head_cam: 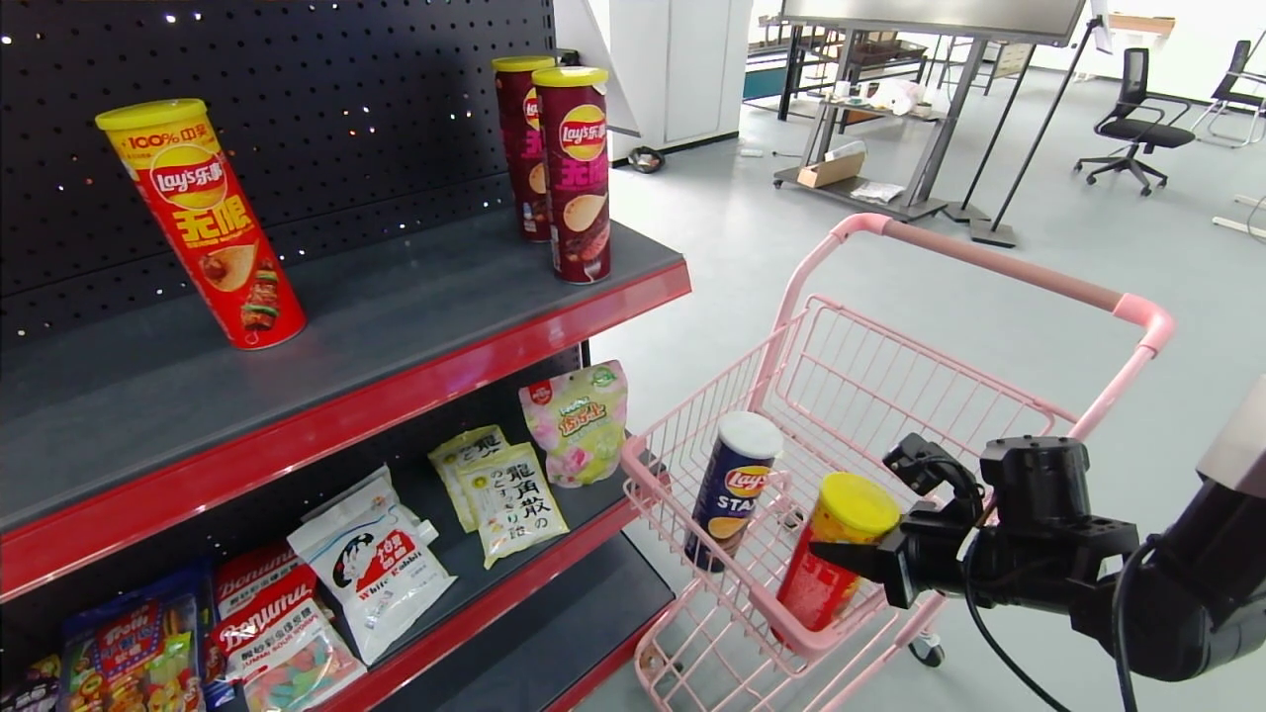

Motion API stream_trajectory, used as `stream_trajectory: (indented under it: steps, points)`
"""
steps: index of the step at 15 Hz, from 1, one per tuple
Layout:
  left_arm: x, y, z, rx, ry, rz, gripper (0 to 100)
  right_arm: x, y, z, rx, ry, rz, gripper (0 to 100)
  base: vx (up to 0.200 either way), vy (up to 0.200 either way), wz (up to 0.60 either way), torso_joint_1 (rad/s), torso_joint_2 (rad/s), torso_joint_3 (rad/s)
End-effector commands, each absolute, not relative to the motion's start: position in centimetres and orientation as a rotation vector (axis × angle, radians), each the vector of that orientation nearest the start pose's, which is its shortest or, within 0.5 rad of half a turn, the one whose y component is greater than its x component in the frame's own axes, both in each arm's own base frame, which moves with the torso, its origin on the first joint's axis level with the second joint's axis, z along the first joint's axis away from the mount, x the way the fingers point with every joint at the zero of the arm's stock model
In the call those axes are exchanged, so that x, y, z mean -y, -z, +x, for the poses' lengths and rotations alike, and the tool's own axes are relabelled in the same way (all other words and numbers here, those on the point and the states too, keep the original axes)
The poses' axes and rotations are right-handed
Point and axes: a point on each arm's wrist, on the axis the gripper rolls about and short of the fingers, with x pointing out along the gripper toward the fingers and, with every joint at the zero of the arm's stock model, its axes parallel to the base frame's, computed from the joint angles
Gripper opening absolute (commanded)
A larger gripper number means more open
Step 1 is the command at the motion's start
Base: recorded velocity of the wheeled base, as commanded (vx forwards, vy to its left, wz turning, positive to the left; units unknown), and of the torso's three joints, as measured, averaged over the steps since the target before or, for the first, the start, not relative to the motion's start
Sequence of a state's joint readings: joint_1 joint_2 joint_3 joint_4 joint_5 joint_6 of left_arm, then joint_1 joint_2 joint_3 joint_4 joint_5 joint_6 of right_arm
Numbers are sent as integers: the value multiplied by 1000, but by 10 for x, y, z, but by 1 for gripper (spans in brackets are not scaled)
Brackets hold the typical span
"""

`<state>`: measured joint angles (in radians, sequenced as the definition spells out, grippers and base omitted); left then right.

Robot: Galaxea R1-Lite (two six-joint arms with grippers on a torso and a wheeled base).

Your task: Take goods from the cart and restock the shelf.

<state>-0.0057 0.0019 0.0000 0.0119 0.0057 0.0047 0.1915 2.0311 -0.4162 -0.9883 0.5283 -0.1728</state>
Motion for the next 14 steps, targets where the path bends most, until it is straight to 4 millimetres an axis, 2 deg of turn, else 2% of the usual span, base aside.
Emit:
stream_trajectory:
  steps: [1, 4, 6, 7, 8, 10, 12, 13, 14]
  points:
    - [0, -74, -23, -14, 0, 5, 100, -66, -29, 274, -577, -755, -53, 0, 0, 0, 0, 0, 0, 0]
    - [0, -74, -23, -14, 0, 5, 100, -67, -30, 273, -566, -754, -59, 0, 0, 0, 0, 0, 0, 0]
    - [0, -74, -23, -14, 0, 5, 100, -65, -58, 274, -449, -671, -91, 0, 0, 0, 0, 0, 0, 0]
    - [0, -74, -23, -14, 0, 5, 100, -64, -75, 271, -396, -641, -79, 0, 0, 0, 0, 0, 0, 0]
    - [0, -74, -23, -14, 0, 5, 100, -64, -105, 263, -298, -625, -67, 0, 0, 0, 0, 0, 0, 0]
    - [0, -74, -23, -14, 0, 5, 100, -62, -142, 256, -189, -602, -81, 0, 0, 0, 0, 0, 0, 0]
    - [0, -74, -23, -14, 2, 5, 100, -58, -185, 243, -130, -548, -91, 0, 0, 0, 0, 0, 0, 0]
    - [0, -74, -23, -14, 0, 5, 100, -56, -198, 237, -124, -534, -92, 0, 0, 0, 0, 0, 0, 0]
    - [0, -74, -23, -14, 0, 5, 100, -52, -224, 222, -112, -514, -96, 0, 0, 0, 0, 0, 0, 0]
